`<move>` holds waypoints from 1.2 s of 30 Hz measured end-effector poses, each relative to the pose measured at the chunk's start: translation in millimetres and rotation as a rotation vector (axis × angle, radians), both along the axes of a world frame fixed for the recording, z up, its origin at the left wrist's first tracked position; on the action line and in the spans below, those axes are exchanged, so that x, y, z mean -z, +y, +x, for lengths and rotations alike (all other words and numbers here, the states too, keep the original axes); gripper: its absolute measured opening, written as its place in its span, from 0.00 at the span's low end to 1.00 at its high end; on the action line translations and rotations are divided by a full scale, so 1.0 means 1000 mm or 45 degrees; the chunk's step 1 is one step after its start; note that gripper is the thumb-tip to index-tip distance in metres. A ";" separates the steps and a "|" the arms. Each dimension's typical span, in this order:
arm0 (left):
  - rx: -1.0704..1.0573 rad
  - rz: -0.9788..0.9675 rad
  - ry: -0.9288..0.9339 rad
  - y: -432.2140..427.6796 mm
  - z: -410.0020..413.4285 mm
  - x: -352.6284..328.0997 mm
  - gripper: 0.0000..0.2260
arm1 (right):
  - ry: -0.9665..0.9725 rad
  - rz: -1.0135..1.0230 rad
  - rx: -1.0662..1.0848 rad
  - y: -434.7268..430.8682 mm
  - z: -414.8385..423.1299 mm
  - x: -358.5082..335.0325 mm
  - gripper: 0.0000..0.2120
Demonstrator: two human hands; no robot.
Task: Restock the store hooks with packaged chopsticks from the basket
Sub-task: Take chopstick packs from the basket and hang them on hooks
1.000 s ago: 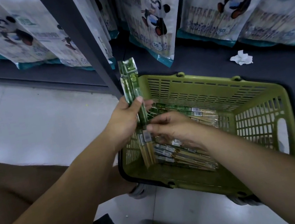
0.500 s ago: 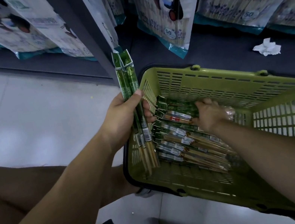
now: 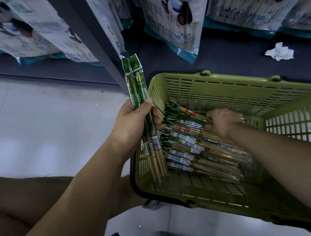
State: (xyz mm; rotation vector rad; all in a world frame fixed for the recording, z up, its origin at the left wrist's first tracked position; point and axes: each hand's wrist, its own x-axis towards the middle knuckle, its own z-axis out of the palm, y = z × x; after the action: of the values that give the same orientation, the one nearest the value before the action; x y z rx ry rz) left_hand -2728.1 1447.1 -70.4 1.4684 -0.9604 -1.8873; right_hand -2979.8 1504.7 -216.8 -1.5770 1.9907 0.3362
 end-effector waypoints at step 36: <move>-0.088 -0.161 -0.159 0.000 0.004 -0.006 0.04 | -0.519 -0.070 0.502 0.025 0.020 -0.035 0.14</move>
State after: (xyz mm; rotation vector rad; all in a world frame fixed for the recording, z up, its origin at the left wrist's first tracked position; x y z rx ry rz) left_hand -2724.3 1447.3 -64.6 1.5381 -1.0524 -1.6715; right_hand -2960.2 1529.8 -181.6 -1.1327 1.9319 -0.1836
